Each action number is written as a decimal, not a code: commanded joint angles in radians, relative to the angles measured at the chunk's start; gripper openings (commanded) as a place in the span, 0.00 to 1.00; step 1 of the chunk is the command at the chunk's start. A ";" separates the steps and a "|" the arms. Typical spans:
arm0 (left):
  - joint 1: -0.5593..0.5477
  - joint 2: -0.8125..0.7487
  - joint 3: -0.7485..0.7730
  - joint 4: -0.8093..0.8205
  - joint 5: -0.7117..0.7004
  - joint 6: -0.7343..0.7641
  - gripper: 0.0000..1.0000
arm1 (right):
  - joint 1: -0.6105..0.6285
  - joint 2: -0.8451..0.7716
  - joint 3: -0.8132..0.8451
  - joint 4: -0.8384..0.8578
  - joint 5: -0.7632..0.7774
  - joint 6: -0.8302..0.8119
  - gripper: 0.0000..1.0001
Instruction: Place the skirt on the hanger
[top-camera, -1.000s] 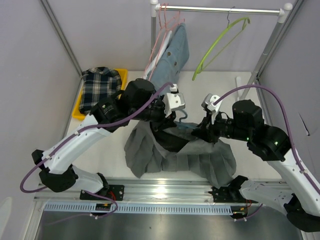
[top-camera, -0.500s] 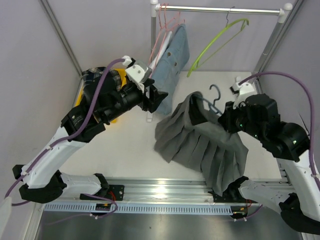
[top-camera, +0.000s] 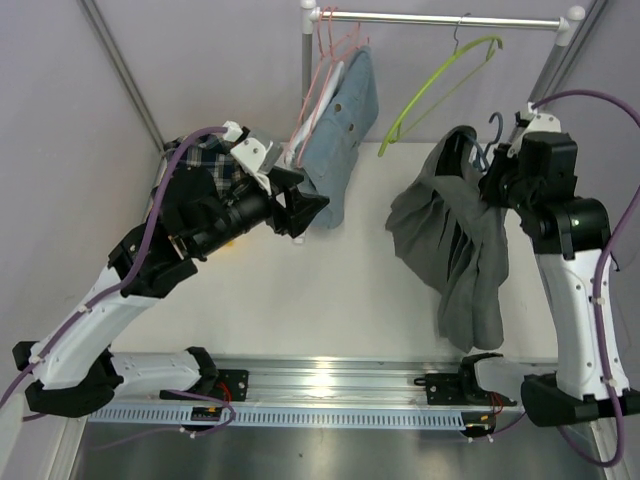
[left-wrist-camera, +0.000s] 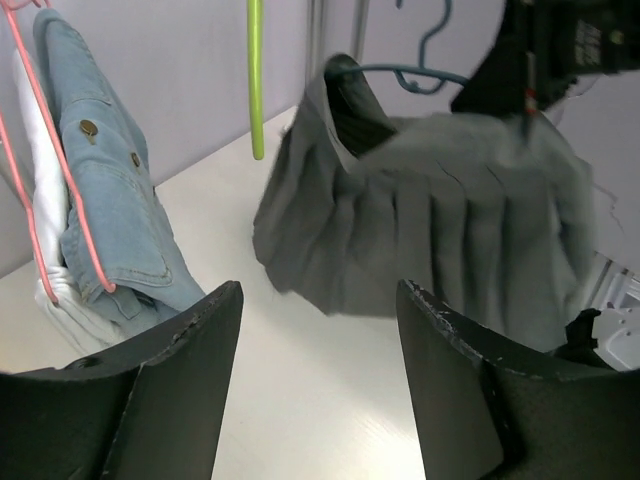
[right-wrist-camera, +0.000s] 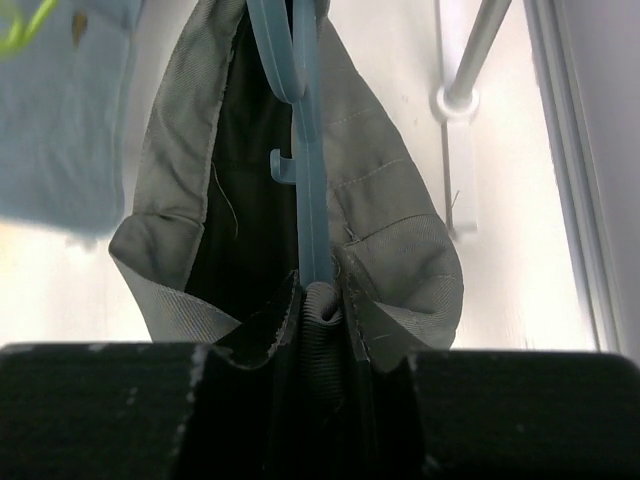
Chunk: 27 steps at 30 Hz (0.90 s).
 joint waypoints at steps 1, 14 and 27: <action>0.005 -0.046 -0.042 0.029 0.046 -0.044 0.68 | -0.098 0.042 0.094 0.271 -0.148 -0.004 0.00; 0.005 -0.111 -0.171 0.053 0.121 -0.068 0.67 | -0.278 0.318 0.462 0.464 -0.253 0.006 0.00; 0.005 -0.120 -0.205 0.052 0.129 -0.057 0.67 | -0.333 0.593 0.629 0.534 -0.327 0.054 0.00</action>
